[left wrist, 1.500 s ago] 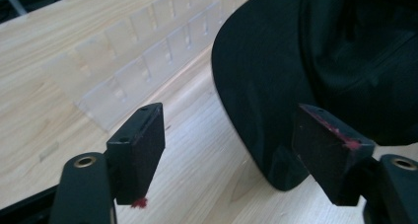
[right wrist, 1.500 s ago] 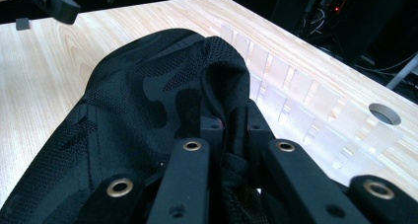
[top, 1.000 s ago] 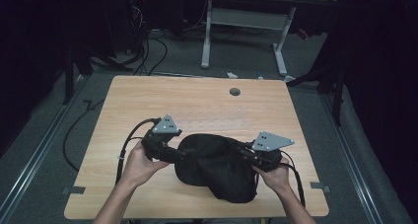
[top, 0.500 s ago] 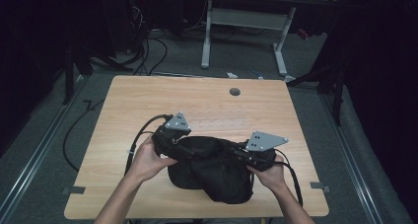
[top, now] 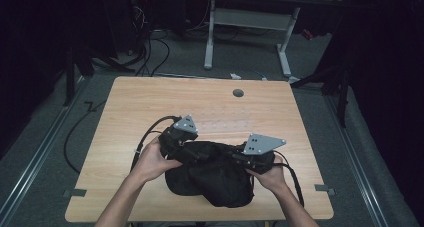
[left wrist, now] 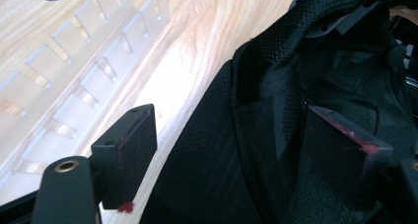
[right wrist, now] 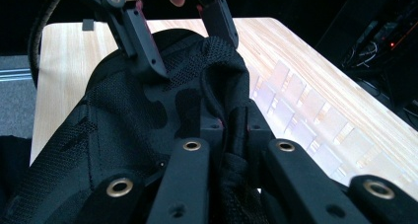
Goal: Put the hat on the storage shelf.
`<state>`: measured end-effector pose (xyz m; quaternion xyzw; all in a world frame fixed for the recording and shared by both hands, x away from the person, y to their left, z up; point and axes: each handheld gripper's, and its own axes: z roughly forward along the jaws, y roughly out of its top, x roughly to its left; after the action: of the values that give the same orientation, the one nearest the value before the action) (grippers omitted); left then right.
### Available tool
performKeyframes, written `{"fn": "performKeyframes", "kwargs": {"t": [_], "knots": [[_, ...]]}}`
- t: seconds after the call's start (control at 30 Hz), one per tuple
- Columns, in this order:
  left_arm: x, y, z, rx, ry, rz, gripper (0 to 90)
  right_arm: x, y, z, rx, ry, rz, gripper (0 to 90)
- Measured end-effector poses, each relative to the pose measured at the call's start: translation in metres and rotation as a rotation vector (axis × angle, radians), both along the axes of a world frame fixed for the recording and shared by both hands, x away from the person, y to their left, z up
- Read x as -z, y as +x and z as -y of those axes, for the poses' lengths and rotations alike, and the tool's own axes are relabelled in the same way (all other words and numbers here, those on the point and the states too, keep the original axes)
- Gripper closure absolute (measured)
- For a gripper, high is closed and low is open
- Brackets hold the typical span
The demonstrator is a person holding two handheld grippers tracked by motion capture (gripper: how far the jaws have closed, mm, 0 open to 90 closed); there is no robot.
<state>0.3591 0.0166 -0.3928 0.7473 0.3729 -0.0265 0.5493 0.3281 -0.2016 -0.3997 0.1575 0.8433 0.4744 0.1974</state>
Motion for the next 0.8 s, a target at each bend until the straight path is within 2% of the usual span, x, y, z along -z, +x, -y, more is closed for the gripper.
{"fn": "performKeyframes", "kwargs": {"t": [0.33,0.43,0.6,0.8], "knots": [[0.001,-0.002,-0.001,0.023,0.014,-0.031,30.4,-0.002,0.000,-0.003,-0.006,0.000,0.021,84.0],[0.001,-0.003,-0.002,0.026,0.027,-0.026,32.6,-0.001,0.000,-0.003,-0.004,-0.002,0.030,84.1],[-0.001,-0.006,-0.006,0.027,0.015,-0.016,37.1,-0.001,0.001,-0.004,0.011,-0.001,0.043,84.1],[-0.005,-0.009,-0.013,0.050,-0.018,-0.048,50.4,-0.002,0.000,-0.006,0.044,-0.012,0.078,84.1]]}}
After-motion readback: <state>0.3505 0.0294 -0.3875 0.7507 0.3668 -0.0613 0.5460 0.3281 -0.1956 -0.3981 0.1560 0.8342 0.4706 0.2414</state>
